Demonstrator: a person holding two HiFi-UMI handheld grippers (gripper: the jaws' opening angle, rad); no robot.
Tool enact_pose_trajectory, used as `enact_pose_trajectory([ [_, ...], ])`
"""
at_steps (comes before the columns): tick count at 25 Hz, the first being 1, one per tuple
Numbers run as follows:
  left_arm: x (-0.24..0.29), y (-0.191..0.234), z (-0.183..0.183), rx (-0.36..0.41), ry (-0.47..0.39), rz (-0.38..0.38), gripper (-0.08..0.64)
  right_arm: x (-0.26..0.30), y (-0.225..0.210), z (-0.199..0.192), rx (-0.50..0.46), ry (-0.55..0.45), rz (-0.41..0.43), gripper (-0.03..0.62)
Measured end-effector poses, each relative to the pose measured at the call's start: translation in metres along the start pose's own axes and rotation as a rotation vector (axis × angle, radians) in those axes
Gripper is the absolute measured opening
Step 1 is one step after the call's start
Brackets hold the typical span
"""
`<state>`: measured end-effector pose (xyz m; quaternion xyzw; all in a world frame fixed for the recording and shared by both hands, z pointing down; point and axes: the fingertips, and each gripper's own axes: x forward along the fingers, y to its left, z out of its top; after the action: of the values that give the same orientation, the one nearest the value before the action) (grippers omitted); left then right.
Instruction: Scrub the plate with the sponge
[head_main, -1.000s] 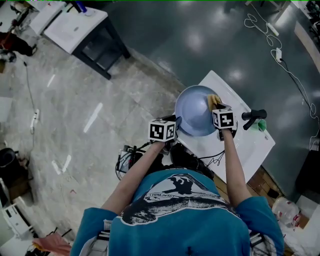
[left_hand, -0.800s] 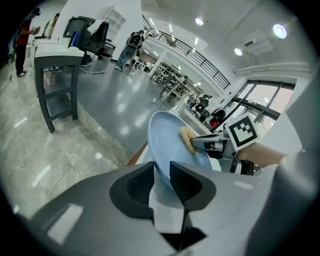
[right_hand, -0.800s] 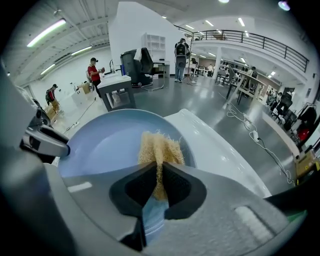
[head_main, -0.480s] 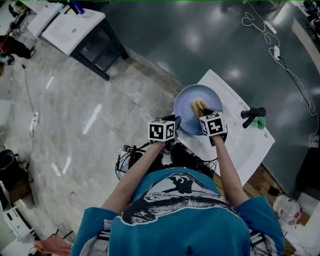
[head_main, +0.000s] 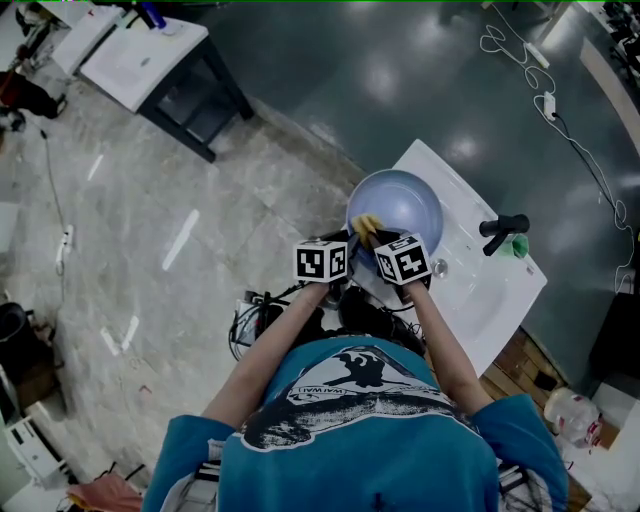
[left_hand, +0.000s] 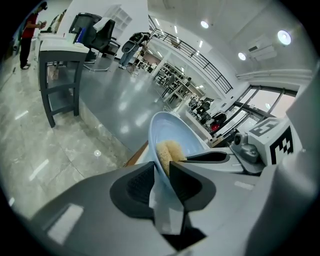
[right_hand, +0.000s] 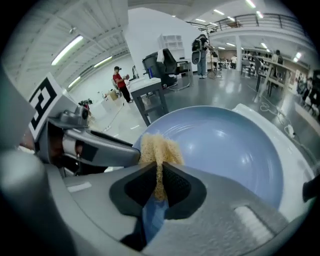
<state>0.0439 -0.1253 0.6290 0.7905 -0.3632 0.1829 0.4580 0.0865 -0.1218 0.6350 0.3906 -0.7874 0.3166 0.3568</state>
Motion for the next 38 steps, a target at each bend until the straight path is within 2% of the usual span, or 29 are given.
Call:
enact_pose_trajectory([
  [2, 0.001, 0.001, 0.000, -0.011, -0.003, 0.000, 0.106, 0.001, 0.003, 0.000, 0.049, -0.014, 0.018, 0.034],
  [6, -0.001, 0.003, 0.001, -0.006, 0.003, 0.007, 0.104, 0.002, 0.003, 0.002, 0.048, -0.012, 0.027, 0.034],
  [9, 0.000, 0.003, 0.002, -0.001, 0.003, 0.017, 0.103, -0.006, -0.009, 0.005, 0.087, -0.041, 0.018, 0.034],
  [17, 0.001, 0.005, 0.006, -0.077, -0.017, 0.035, 0.077, -0.039, -0.104, 0.003, 0.172, -0.105, -0.223, 0.034],
  [20, 0.001, 0.008, 0.011, -0.149, -0.043, 0.056, 0.062, -0.047, -0.127, -0.006, 0.185, -0.089, -0.308, 0.034],
  [23, 0.002, 0.014, 0.017, -0.246, -0.083, 0.088, 0.048, -0.052, -0.135, -0.014, 0.184, -0.068, -0.348, 0.034],
  [25, 0.001, 0.017, 0.021, -0.260, -0.107, 0.106, 0.046, -0.054, -0.136, -0.018, 0.188, -0.057, -0.357, 0.034],
  [28, 0.001, 0.018, 0.025, -0.226, -0.137, 0.132, 0.044, -0.057, -0.134, -0.028, 0.189, -0.029, -0.353, 0.034],
  [34, 0.003, 0.021, 0.028, -0.292, -0.193, 0.146, 0.052, -0.059, -0.112, -0.045, 0.110, 0.063, -0.343, 0.034],
  [38, 0.004, 0.020, 0.029, -0.342, -0.209, 0.145, 0.058, -0.056, -0.087, -0.055, 0.093, 0.082, -0.287, 0.034],
])
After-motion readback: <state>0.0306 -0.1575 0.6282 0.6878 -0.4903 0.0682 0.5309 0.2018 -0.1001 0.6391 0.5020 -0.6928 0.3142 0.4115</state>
